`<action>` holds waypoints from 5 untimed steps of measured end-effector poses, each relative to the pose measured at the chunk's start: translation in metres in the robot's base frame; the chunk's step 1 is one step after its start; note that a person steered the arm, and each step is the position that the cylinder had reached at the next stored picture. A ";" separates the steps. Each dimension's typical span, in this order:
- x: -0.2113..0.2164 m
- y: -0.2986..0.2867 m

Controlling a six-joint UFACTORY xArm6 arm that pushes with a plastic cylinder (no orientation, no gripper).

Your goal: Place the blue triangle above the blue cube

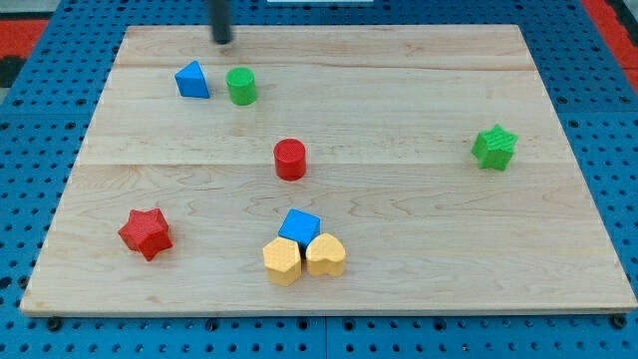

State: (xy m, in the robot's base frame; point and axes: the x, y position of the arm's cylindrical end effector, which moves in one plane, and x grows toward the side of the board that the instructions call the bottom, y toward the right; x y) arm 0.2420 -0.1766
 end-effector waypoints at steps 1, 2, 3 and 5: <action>0.068 0.009; 0.134 0.014; 0.179 0.024; 0.111 0.016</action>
State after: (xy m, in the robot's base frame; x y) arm 0.3530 -0.1609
